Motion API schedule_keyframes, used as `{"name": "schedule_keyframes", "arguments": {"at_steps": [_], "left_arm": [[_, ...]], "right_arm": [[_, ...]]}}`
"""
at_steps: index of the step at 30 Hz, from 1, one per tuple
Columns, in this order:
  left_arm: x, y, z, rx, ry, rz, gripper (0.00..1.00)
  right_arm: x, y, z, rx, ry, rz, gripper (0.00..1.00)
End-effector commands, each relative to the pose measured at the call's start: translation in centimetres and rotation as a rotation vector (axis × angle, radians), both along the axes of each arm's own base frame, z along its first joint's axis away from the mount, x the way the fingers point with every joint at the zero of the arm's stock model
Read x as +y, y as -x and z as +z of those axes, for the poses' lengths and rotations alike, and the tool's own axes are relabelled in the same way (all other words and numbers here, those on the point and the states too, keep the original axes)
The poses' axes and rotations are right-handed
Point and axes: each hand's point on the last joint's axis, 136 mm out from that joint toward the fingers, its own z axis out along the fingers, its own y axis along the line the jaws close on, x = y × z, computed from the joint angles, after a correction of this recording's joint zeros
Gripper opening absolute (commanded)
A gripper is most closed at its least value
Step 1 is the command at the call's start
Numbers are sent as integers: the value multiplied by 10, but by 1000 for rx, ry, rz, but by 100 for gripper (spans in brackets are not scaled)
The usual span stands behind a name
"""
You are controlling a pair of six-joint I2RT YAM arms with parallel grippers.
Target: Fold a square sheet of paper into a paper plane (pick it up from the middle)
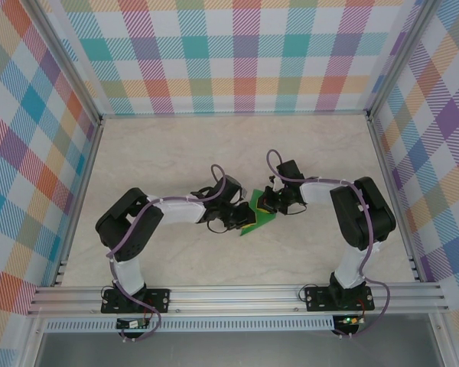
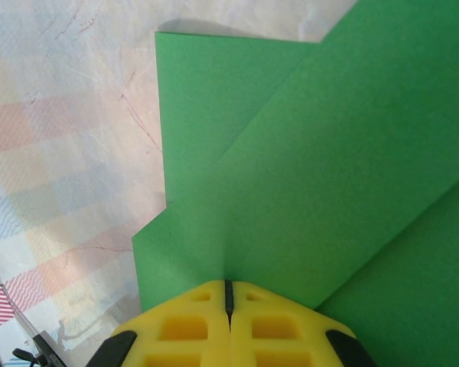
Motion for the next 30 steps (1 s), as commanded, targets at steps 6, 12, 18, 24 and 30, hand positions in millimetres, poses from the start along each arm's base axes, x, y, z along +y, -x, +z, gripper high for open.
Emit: {"name": "schedule_keyframes", "arguments": {"at_steps": [6, 12, 18, 24, 30], "left_arm": [[13, 17, -24, 73, -52, 2, 13], [18, 24, -30, 101, -52, 9, 12], [26, 29, -36, 116, -73, 22, 12], [29, 32, -28, 109, -65, 23, 12], [18, 18, -3, 49, -14, 35, 12]], "right_arm": [[-26, 15, -33, 90, 154, -34, 1], [-27, 17, -35, 101, 161, -38, 2], [-29, 18, -37, 108, 169, -39, 2], [-29, 18, -38, 113, 172, -42, 2], [-29, 19, -38, 115, 170, -42, 2]]}}
